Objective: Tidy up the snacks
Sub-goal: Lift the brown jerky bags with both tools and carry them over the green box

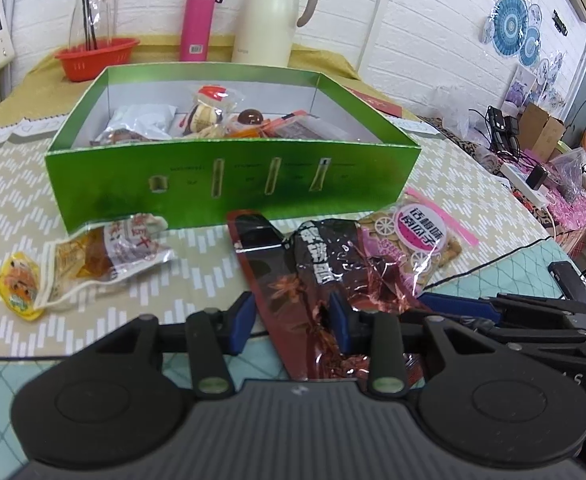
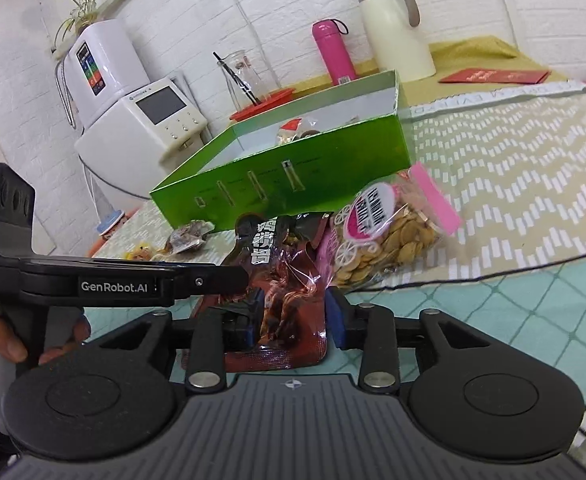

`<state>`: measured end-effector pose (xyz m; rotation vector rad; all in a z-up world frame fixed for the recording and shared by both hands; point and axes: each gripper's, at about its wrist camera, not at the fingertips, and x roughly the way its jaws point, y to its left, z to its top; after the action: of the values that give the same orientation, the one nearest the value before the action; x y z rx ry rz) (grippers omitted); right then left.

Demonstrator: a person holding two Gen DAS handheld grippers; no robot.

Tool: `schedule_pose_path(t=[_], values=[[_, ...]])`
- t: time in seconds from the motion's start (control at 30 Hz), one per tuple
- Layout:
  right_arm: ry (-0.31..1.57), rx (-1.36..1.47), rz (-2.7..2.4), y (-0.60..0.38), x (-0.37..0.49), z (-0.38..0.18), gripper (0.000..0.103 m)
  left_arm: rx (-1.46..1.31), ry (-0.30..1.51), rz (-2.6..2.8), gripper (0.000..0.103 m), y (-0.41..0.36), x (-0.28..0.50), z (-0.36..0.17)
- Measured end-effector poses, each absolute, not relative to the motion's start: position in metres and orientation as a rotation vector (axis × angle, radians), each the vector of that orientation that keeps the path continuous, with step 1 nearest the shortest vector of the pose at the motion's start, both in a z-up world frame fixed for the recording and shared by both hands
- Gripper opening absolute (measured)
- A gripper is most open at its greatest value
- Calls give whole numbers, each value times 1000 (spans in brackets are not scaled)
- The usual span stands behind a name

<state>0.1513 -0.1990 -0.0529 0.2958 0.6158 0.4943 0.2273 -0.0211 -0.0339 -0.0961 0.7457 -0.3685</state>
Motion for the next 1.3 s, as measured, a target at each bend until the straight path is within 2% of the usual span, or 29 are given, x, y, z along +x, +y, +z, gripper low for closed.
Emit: schedule_pose_path(t=[0.1,0.17,0.2,0.23,0.27,0.3,0.4,0.43,0.47,0.57,0.73,0.77,0.83,0.9,1.0,1.13,1.2,1.23,1.3], values=[[614,223,521,-191,138,-51,61,-82,739,-379,34,-17,216,-34],[610,187,513,-185,140,-49,64,-90,733,-376,34,-16,217,-36],[612,192,508,-183,144,-48,73,-109,733,-372,34,-15,220,-36],[616,208,510,-181,149,-48,88,-117,731,-370,34,-14,221,-36],[620,222,520,-180,153,-48,93,-118,727,-366,34,-12,223,-37],[622,223,523,-178,156,-48,96,-116,723,-365,35,-11,223,-37],[609,215,507,-176,159,-46,97,-112,718,-375,35,-7,221,-38],[596,218,506,-177,159,-45,102,-111,715,-378,35,-5,220,-38],[586,228,499,-178,160,-44,103,-113,712,-380,35,-5,220,-38],[600,251,490,-177,167,-45,101,-104,704,-375,35,-5,218,-39],[593,103,456,-157,161,-46,56,-99,699,-367,36,1,212,-39],[583,71,460,-155,157,-46,54,-98,700,-366,36,3,210,-39],[590,60,475,-154,151,-44,43,-93,699,-362,33,7,203,-38],[597,46,495,-153,144,-43,41,-96,699,-362,32,11,198,-38],[601,27,533,-150,140,-43,43,-102,698,-369,34,20,195,-40],[619,72,541,-148,151,-45,66,-100,700,-377,34,21,196,-40],[616,86,543,-144,154,-48,73,-92,693,-379,34,20,195,-40],[605,92,551,-142,155,-49,73,-89,691,-380,34,20,195,-40],[594,91,559,-138,157,-50,66,-84,690,-372,34,19,195,-40]])
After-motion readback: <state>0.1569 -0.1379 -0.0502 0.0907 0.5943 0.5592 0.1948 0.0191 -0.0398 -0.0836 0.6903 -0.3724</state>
